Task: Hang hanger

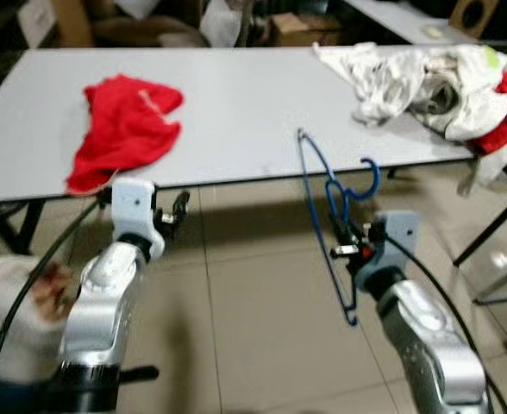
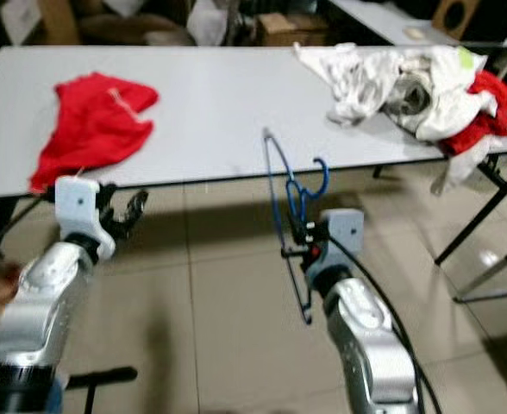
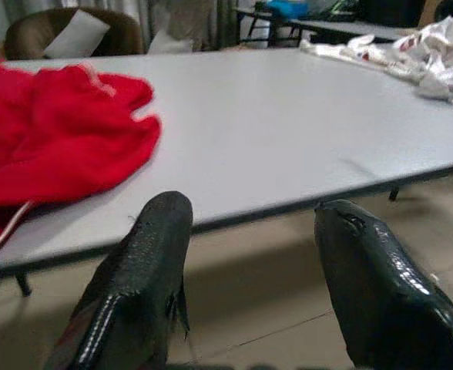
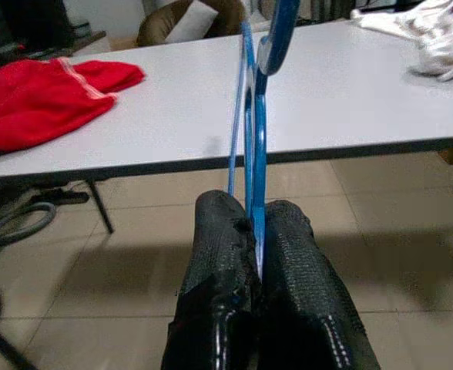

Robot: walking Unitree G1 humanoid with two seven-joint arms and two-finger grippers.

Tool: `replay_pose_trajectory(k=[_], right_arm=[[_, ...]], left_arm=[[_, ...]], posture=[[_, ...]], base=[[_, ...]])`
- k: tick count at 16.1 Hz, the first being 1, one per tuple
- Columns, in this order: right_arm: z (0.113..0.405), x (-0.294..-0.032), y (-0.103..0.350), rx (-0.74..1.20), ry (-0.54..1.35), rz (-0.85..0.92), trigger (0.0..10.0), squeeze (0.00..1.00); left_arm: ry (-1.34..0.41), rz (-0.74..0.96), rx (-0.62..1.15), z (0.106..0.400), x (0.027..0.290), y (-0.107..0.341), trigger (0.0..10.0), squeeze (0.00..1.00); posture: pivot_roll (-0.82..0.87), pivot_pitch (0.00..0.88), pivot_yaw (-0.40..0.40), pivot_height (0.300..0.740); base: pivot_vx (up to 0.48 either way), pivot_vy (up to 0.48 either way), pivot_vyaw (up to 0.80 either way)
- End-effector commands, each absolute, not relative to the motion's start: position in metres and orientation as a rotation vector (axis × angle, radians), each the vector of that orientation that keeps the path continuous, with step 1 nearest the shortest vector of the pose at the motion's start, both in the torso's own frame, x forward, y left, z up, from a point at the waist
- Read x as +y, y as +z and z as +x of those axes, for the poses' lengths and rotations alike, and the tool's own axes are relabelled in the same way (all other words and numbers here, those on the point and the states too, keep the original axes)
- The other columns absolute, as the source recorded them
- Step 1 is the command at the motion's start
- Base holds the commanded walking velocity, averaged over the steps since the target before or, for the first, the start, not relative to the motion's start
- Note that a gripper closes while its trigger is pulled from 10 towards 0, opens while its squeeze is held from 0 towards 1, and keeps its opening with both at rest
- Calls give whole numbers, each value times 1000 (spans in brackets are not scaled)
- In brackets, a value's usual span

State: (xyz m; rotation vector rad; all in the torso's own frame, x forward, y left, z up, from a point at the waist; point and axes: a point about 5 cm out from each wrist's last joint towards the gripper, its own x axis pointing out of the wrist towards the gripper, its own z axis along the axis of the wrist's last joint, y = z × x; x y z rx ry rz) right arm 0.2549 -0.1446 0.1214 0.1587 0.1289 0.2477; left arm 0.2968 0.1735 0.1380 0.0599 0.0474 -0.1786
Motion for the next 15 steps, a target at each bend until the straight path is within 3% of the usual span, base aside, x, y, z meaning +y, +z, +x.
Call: replay_pose_trajectory(k=[1,9,15], right_arm=[[257,-154,124,119,217,137,10000,0],[257,-153,124,123,249,90,10000,0],[257,-149,123,123,263,90,10000,0]], left_arm=[[-211,56,37,300,163,142,10000,906],[-201,53,48,299,164,139,10000,902],[-152,75,52,300,182,139,10000,910]], posture=[[-128,0,-21,740],[-131,0,-20,740],[-129,0,-17,740]], base=[[330,0,0],[329,0,0],[328,0,0]])
